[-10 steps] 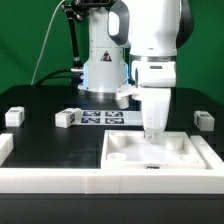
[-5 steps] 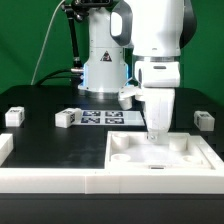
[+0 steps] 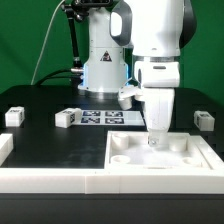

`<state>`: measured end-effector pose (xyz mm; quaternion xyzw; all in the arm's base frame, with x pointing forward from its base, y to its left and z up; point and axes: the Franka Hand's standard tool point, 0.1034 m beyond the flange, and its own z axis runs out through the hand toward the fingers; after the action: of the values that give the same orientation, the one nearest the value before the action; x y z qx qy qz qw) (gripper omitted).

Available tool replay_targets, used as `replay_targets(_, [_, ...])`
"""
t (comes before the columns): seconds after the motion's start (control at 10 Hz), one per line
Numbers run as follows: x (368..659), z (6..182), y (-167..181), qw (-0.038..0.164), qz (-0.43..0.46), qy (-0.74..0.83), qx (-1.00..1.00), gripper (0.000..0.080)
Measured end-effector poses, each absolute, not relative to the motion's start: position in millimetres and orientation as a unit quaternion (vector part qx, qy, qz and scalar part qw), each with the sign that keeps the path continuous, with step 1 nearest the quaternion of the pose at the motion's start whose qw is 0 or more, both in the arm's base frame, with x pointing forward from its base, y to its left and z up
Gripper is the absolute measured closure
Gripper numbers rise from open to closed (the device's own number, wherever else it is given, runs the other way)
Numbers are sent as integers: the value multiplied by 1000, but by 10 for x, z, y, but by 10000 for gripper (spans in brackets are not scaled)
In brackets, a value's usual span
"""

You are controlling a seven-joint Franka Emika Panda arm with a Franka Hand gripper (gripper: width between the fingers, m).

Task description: Assemble one leg

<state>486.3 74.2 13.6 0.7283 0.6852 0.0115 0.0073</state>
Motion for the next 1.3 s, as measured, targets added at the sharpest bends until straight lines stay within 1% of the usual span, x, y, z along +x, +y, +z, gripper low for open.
replay_targets(0.2, [4863,136,741,7,11,685,728,153])
replay_targets(0.6, [4865,142,742,8,12,685,729,150])
replay_targets(0.7, [4852,258,768,12,15,673,740,150])
replay_targets(0.8, [4815,438,816,19,21,664,747,150])
replay_targets(0.9, [4773,566,899,23,26,646,763,150])
replay_targets(1.0, [4756,654,1000,26,33,630,775,150])
replay_targets(1.1, [4745,663,1037,27,35,633,773,150])
replay_targets(1.3, [4739,647,1031,21,36,568,822,150])
